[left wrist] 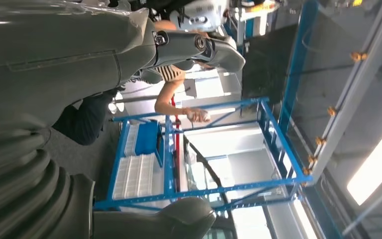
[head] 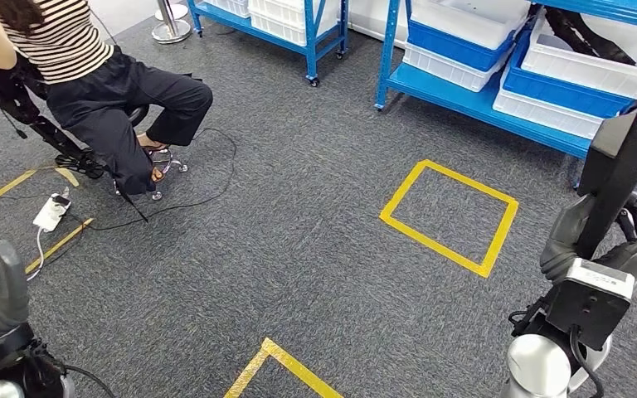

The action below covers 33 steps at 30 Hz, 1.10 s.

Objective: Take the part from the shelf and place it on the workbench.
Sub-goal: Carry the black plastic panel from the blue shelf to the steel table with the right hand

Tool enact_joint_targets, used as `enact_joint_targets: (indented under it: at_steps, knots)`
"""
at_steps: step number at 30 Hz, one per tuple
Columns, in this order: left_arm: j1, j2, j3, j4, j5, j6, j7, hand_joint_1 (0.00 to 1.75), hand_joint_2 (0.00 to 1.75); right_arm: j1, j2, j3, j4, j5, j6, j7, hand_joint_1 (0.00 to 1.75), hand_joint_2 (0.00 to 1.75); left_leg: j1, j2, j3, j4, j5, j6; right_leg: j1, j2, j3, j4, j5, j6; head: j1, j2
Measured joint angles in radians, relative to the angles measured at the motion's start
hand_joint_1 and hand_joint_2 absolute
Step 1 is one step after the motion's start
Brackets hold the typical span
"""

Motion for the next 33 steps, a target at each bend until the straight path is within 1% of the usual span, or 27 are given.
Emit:
enact_joint_targets:
  at_steps: [2, 3, 5, 6, 7, 8, 9, 10, 11, 12, 13, 14, 16, 17, 18, 19, 20, 21, 23, 25, 26, 27, 28, 29, 30, 32, 33]
  knots:
    - [-0.05, 0.017, -0.047, 0.045, -0.009, 0.004, 0.005, 0.0, 1.75, -0.008, -0.001, 0.006, 0.002, -0.002, -0.002, -0.001, 1.75, 1.75, -0.007, 0.027, 0.061, -0.116, 0.039, 0.008, 0.006, -0.018, 0.002, 0.0, -0.004, 0.006, 0.001, 0.0]
    - [-0.077, 0.023, -0.077, 0.073, -0.011, 0.01, 0.006, 0.0, 1.75, -0.011, -0.001, 0.01, 0.003, 0.0, -0.003, -0.002, 1.75, 1.75, -0.011, 0.032, 0.072, -0.14, 0.042, 0.013, 0.01, -0.026, 0.002, 0.0, -0.006, 0.01, 0.002, 0.0]
    - [-0.129, 0.032, -0.139, 0.13, -0.014, 0.025, 0.007, 0.0, 1.75, -0.011, -0.003, 0.015, 0.003, 0.002, -0.006, -0.006, 1.75, 1.75, -0.018, 0.011, 0.069, -0.146, 0.043, 0.026, 0.013, -0.045, 0.006, -0.004, -0.008, 0.021, 0.005, 0.0]
    - [-0.151, 0.035, -0.168, 0.156, -0.016, 0.034, 0.007, 0.0, 1.75, -0.009, -0.005, 0.018, 0.003, 0.004, -0.009, -0.01, 1.75, 1.75, -0.019, 0.001, 0.071, -0.151, 0.046, 0.033, 0.012, -0.043, 0.006, -0.002, -0.011, 0.026, 0.005, 0.0]
    - [-0.171, 0.037, -0.196, 0.177, -0.02, 0.042, 0.007, 0.0, 1.75, -0.006, -0.008, 0.019, 0.003, 0.004, -0.011, -0.013, 1.75, 1.75, -0.017, -0.008, 0.073, -0.156, 0.05, 0.042, 0.01, -0.025, 0.0, 0.013, -0.02, 0.03, 0.006, 0.0]
    - [-0.19, 0.038, -0.22, 0.195, -0.024, 0.05, 0.009, 0.0, 1.75, 0.001, -0.012, 0.02, 0.003, 0.005, -0.014, -0.017, 1.75, 1.75, -0.015, -0.016, 0.076, -0.161, 0.054, 0.049, 0.009, 0.0, -0.016, 0.048, -0.037, 0.031, 0.007, 0.0]
    - [-0.204, 0.039, -0.243, 0.21, -0.028, 0.057, 0.011, 0.0, 1.75, 0.01, -0.018, 0.021, 0.003, 0.005, -0.017, -0.022, 1.75, 1.75, -0.012, -0.024, 0.077, -0.164, 0.057, 0.055, 0.007, 0.03, -0.046, 0.104, -0.061, 0.029, 0.009, 0.0]
    - [-0.214, 0.039, -0.264, 0.224, -0.033, 0.064, 0.013, 0.0, 1.75, 0.021, -0.025, 0.022, 0.003, 0.003, -0.019, -0.026, 1.75, 1.75, -0.012, -0.034, 0.076, -0.164, 0.057, 0.058, 0.008, 0.051, -0.082, 0.174, -0.087, 0.026, 0.011, 0.0]
    - [-0.219, 0.039, -0.282, 0.235, -0.037, 0.069, 0.016, 0.0, 1.75, 0.033, -0.031, 0.023, 0.003, 0.001, -0.021, -0.03, 1.75, 1.75, -0.013, -0.045, 0.076, -0.164, 0.057, 0.059, 0.009, 0.06, -0.117, 0.237, -0.107, 0.026, 0.012, 0.0]
    - [-0.22, 0.039, -0.298, 0.245, -0.042, 0.074, 0.018, 0.0, 1.75, 0.043, -0.036, 0.024, 0.003, -0.001, -0.022, -0.033, 1.75, 1.75, -0.014, -0.057, 0.075, -0.164, 0.057, 0.06, 0.009, 0.063, -0.143, 0.276, -0.114, 0.029, 0.013, 0.0]
    - [-0.221, 0.039, -0.312, 0.252, -0.046, 0.079, 0.021, 0.0, 1.75, 0.051, -0.04, 0.025, 0.003, -0.005, -0.023, -0.036, 1.75, 1.75, -0.014, -0.069, 0.075, -0.163, 0.057, 0.06, 0.01, 0.064, -0.15, 0.277, -0.105, 0.035, 0.013, 0.0]
    - [-0.222, 0.039, -0.323, 0.257, -0.049, 0.085, 0.023, 0.0, 1.75, 0.056, -0.043, 0.027, 0.003, -0.007, -0.024, -0.039, 1.75, 1.75, -0.014, -0.081, 0.075, -0.162, 0.057, 0.06, 0.009, 0.067, -0.137, 0.238, -0.079, 0.043, 0.013, 0.0]
    - [-0.224, 0.039, -0.337, 0.26, -0.056, 0.097, 0.029, 0.0, 1.75, 0.059, -0.047, 0.034, 0.003, -0.012, -0.025, -0.044, 1.75, 1.75, -0.015, -0.103, 0.074, -0.156, 0.054, 0.055, 0.004, 0.095, -0.082, 0.101, -0.015, 0.057, 0.014, 0.0]
    - [-0.225, 0.039, -0.342, 0.26, -0.059, 0.102, 0.031, 0.0, 1.75, 0.06, -0.05, 0.037, 0.003, -0.015, -0.025, -0.047, 1.75, 1.75, -0.016, -0.112, 0.071, -0.151, 0.052, 0.052, 0.001, 0.108, -0.059, 0.048, 0.008, 0.057, 0.014, 0.0]
    - [-0.225, 0.04, -0.344, 0.26, -0.062, 0.107, 0.033, 0.0, 1.75, 0.061, -0.052, 0.039, 0.003, -0.017, -0.026, -0.05, 1.75, 1.75, -0.017, -0.121, 0.068, -0.148, 0.05, 0.047, 0.0, 0.117, -0.047, 0.019, 0.019, 0.052, 0.014, 0.0]
    - [-0.224, 0.041, -0.345, 0.26, -0.064, 0.11, 0.034, 0.0, 1.75, 0.062, -0.054, 0.041, 0.003, -0.021, -0.028, -0.051, 1.75, 1.75, -0.018, -0.128, 0.064, -0.146, 0.05, 0.041, 0.002, 0.117, -0.044, 0.012, 0.022, 0.044, 0.014, 0.0]
    - [-0.222, 0.044, -0.346, 0.258, -0.066, 0.114, 0.034, 0.0, 1.75, 0.062, -0.056, 0.042, 0.003, -0.025, -0.03, -0.052, 1.75, 1.75, -0.016, -0.136, 0.062, -0.147, 0.051, 0.036, 0.002, 0.107, -0.042, 0.012, 0.023, 0.036, 0.014, 0.0]
    - [-0.219, 0.048, -0.346, 0.254, -0.069, 0.119, 0.035, 0.0, 1.75, 0.061, -0.058, 0.043, 0.003, -0.031, -0.033, -0.053, 1.75, 1.75, -0.015, -0.133, 0.06, -0.145, 0.05, 0.031, 0.001, 0.098, -0.04, 0.01, 0.025, 0.028, 0.014, 0.0]
    - [-0.216, 0.057, -0.346, 0.24, -0.077, 0.126, 0.039, 0.0, 1.75, 0.059, -0.062, 0.043, 0.001, -0.048, -0.041, -0.056, 1.75, 1.75, -0.014, -0.094, 0.042, -0.105, 0.024, 0.02, -0.003, 0.079, -0.033, 0.006, 0.026, 0.011, 0.01, 0.0]
    - [-0.214, 0.064, -0.346, 0.226, -0.09, 0.127, 0.048, 0.0, 1.75, 0.059, -0.067, 0.042, 0.0, -0.063, -0.046, -0.06, 1.75, 1.75, -0.011, -0.044, -0.014, 0.014, -0.038, 0.01, 0.0, 0.059, -0.029, 0.005, 0.023, -0.002, 0.006, 0.0]
    - [-0.211, 0.067, -0.346, 0.219, -0.096, 0.125, 0.053, 0.0, 1.75, 0.059, -0.07, 0.042, 0.0, -0.068, -0.048, -0.063, 1.75, 1.75, -0.007, -0.033, -0.048, 0.083, -0.067, 0.005, 0.001, 0.047, -0.028, 0.006, 0.022, -0.005, 0.006, 0.0]
    - [-0.208, 0.07, -0.346, 0.212, -0.102, 0.123, 0.059, 0.0, 1.75, 0.059, -0.073, 0.042, 0.0, -0.071, -0.049, -0.065, 1.75, 1.75, -0.004, -0.028, -0.074, 0.131, -0.082, 0.002, 0.002, 0.036, -0.028, 0.006, 0.021, -0.007, 0.006, 0.0]
    - [-0.206, 0.074, -0.345, 0.204, -0.107, 0.121, 0.063, 0.0, 1.75, 0.058, -0.076, 0.042, 0.0, -0.073, -0.05, -0.067, 1.75, 1.75, -0.002, -0.025, -0.082, 0.143, -0.077, 0.0, 0.003, 0.025, -0.027, 0.006, 0.02, -0.007, 0.005, 0.0]
    - [-0.205, 0.077, -0.345, 0.196, -0.109, 0.119, 0.066, 0.0, 1.75, 0.058, -0.078, 0.042, 0.0, -0.075, -0.05, -0.068, 1.75, 1.75, 0.0, -0.02, -0.067, 0.112, -0.054, -0.001, 0.003, 0.014, -0.026, 0.006, 0.018, -0.007, 0.005, 0.0]
    - [-0.204, 0.079, -0.345, 0.189, -0.111, 0.118, 0.068, 0.0, 1.75, 0.058, -0.079, 0.042, 0.0, -0.076, -0.05, -0.069, 1.75, 1.75, 0.0, -0.012, -0.036, 0.052, -0.022, 0.001, 0.003, 0.005, -0.023, 0.006, 0.016, -0.006, 0.005, 0.0]
    - [-0.205, 0.083, -0.344, 0.176, -0.112, 0.116, 0.07, 0.0, 1.75, 0.057, -0.081, 0.042, 0.0, -0.077, -0.051, -0.07, 1.75, 1.75, -0.004, 0.028, 0.039, -0.084, 0.027, 0.009, 0.007, -0.012, -0.017, 0.005, 0.011, 0.001, 0.006, 0.0]
    - [-0.206, 0.084, -0.344, 0.17, -0.112, 0.116, 0.07, 0.0, 1.75, 0.055, -0.082, 0.042, -0.001, -0.077, -0.051, -0.07, 1.75, 1.75, -0.008, 0.04, 0.059, -0.121, 0.036, 0.014, 0.009, -0.02, -0.015, 0.005, 0.008, 0.006, 0.006, 0.0]
